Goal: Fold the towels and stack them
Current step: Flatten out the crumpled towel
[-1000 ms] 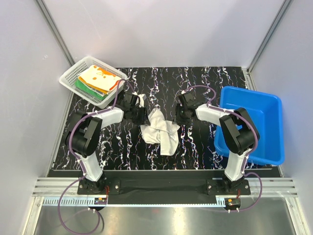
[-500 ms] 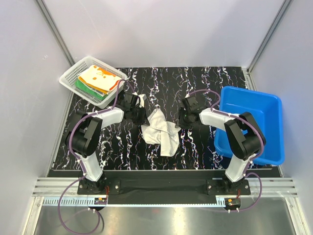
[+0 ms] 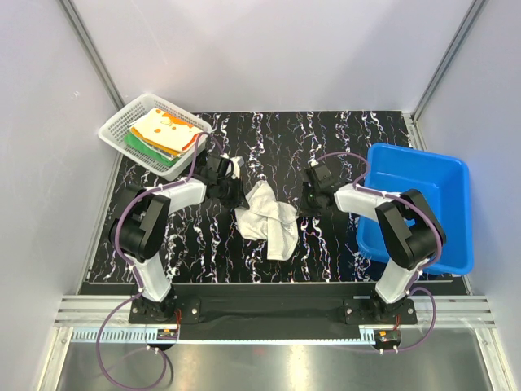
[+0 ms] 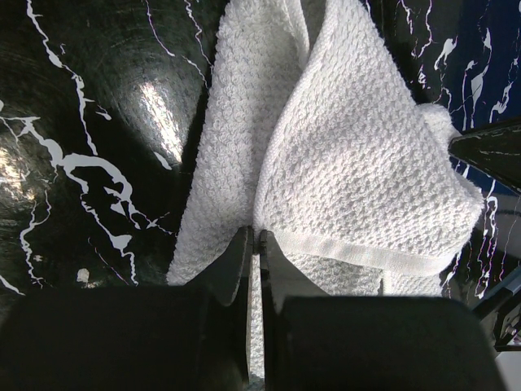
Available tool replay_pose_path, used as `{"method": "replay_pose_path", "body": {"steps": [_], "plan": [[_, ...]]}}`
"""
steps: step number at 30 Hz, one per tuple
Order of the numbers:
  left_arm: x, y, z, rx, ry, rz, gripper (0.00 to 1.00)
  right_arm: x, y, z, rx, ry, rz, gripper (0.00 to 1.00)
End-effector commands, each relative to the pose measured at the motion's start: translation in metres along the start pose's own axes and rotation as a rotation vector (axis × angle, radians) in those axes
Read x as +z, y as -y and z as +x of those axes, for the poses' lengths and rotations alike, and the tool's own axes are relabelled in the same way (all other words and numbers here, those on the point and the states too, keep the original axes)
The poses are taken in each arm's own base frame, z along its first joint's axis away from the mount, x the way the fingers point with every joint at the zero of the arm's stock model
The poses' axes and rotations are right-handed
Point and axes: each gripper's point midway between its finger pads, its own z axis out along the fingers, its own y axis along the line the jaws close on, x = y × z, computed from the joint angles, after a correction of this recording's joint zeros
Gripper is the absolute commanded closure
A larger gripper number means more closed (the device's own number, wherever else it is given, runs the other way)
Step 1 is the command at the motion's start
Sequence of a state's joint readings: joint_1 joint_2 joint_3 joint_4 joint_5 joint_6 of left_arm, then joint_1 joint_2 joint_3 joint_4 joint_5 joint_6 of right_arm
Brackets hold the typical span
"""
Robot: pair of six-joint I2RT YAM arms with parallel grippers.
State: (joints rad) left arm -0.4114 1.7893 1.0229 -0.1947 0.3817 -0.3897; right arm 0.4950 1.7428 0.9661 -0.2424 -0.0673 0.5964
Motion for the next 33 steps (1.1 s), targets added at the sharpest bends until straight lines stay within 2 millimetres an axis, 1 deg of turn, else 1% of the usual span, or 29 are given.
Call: {"method": "replay_pose_path", "body": {"steps": [1,2,3,6,7,8,9,10,11,12,13,15,16,17,18,19,20,21,22,23,24,26,27,28,29,30,31,32,33], "plan": [[-0.001,0.009,-0.009,0.013,0.016,0.026,1.00,0.005,0.016,0.006,-0.028,-0.004,0.050,0.83],[-0.001,0.009,-0.010,0.012,0.017,0.029,1.00,0.003,0.017,0.005,-0.033,0.005,0.058,0.88],[-0.002,0.011,-0.010,0.013,0.015,0.032,1.00,0.002,0.018,0.003,-0.045,0.010,0.062,1.00],[-0.009,0.017,-0.015,0.017,0.022,0.037,1.00,-0.011,0.015,-0.002,-0.069,0.025,0.057,1.00],[-0.013,0.021,-0.020,0.016,0.031,0.042,1.00,-0.023,0.008,-0.010,-0.075,0.054,0.038,1.00],[-0.019,0.024,-0.017,-0.003,0.013,0.043,1.00,-0.032,0.011,-0.007,-0.079,0.038,0.052,1.00],[-0.027,0.030,-0.019,-0.005,0.015,0.047,1.00,-0.042,0.012,-0.011,-0.079,0.055,0.069,1.00],[-0.046,0.041,-0.021,-0.003,0.019,0.044,1.00,-0.062,0.005,-0.021,-0.081,0.098,0.053,1.00],[-0.056,0.046,-0.021,0.012,0.029,0.015,1.00,-0.075,0.009,-0.014,-0.084,0.071,0.072,1.00],[-0.067,0.052,-0.023,0.023,0.040,0.000,1.00,-0.088,0.008,-0.015,-0.085,0.082,0.068,1.00],[-0.090,0.063,-0.028,0.042,0.083,0.000,1.00,-0.113,-0.001,-0.024,-0.085,0.134,0.031,1.00],[-0.116,0.073,-0.027,0.019,0.107,-0.019,1.00,-0.140,-0.003,-0.021,-0.084,0.156,0.010,1.00],[-0.131,0.082,-0.030,0.019,0.142,0.003,1.00,-0.170,-0.011,-0.031,-0.081,0.236,-0.038,1.00],[-0.157,0.099,-0.035,0.010,0.205,0.049,1.00,-0.184,-0.013,-0.032,-0.076,0.264,-0.054,1.00],[-0.174,0.111,-0.039,0.008,0.247,0.080,1.00,-0.201,-0.018,-0.037,-0.077,0.308,-0.086,1.00],[-0.189,0.122,-0.043,0.010,0.287,0.113,1.00,-0.232,-0.028,-0.046,-0.078,0.389,-0.146,1.00],[-0.215,0.137,-0.046,-0.001,0.345,0.159,1.00,-0.246,-0.030,-0.048,-0.073,0.414,-0.160,1.00],[-0.235,0.151,-0.056,0.002,0.400,0.193,1.00,-0.261,-0.033,-0.051,-0.071,0.446,-0.180,1.00],[-0.249,0.159,-0.058,-0.004,0.425,0.216,1.00,-0.288,-0.041,-0.060,-0.071,0.505,-0.213,1.00],[-0.262,0.169,-0.059,-0.019,0.443,0.244,1.00,-0.298,-0.041,-0.060,-0.062,0.510,-0.215,1.00],[-0.285,0.181,-0.067,-0.012,0.491,0.277,1.00,-0.317,-0.048,-0.068,-0.060,0.553,-0.247,1.00],[-0.298,0.191,-0.073,-0.017,0.513,0.302,1.00,-0.334,-0.057,-0.077,-0.062,0.607,-0.284,1.00],[-0.296,0.194,-0.079,-0.017,0.513,0.303,1.00,-0.338,-0.060,-0.084,-0.064,0.624,-0.285,1.00],[-0.305,0.201,-0.088,-0.002,0.544,0.318,1.00,-0.342,-0.066,-0.094,-0.064,0.644,-0.283,1.00],[-0.305,0.202,-0.094,0.007,0.558,0.310,1.00,-0.345,-0.070,-0.107,-0.071,0.683,-0.284,1.00],[-0.293,0.199,-0.103,0.003,0.546,0.288,1.00,-0.349,-0.076,-0.116,-0.078,0.710,-0.290,1.00],[-0.302,0.203,-0.115,0.016,0.580,0.283,1.00,-0.340,-0.080,-0.128,-0.084,0.717,-0.271,1.00],[-0.298,0.200,-0.126,0.029,0.594,0.251,1.00,-0.340,-0.079,-0.143,-0.089,0.762,-0.230,1.00],[-0.299,0.202,-0.135,0.040,0.604,0.246,1.00,-0.340,-0.088,-0.162,-0.095,0.784,-0.211,1.00]]}}
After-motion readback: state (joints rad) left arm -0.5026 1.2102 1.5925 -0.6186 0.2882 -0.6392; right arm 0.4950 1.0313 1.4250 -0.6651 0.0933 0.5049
